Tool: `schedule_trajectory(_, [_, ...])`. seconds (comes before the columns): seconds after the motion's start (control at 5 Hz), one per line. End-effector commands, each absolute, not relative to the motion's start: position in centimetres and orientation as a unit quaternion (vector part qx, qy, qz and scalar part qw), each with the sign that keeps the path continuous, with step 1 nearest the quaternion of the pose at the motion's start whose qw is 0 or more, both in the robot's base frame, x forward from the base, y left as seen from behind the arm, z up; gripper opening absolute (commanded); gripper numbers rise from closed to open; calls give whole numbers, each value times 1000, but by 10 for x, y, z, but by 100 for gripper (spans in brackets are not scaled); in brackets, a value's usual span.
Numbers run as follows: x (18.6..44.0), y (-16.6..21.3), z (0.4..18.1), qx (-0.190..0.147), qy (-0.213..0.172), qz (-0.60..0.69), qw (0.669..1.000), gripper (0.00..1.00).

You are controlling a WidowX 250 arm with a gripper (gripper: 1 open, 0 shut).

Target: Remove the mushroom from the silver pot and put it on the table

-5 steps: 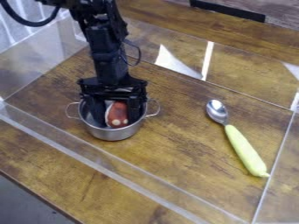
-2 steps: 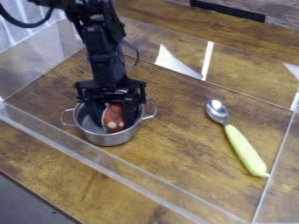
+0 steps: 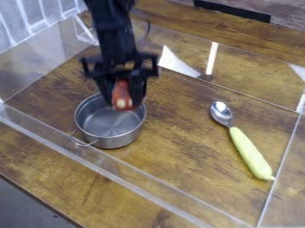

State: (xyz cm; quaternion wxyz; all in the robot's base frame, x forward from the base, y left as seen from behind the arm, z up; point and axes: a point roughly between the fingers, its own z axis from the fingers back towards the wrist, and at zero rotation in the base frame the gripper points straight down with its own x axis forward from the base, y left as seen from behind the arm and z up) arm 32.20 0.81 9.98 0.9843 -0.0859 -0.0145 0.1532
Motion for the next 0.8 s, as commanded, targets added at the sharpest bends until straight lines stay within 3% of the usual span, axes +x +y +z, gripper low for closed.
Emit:
schedule_trajectory(0.0, [334, -1, 156, -91, -66, 138, 984, 0])
schedule_trajectory(0.4, [330, 9, 168, -75, -86, 152, 982, 0])
schedule_trajectory(0.6, [322, 20, 157, -68, -89, 168, 979, 0])
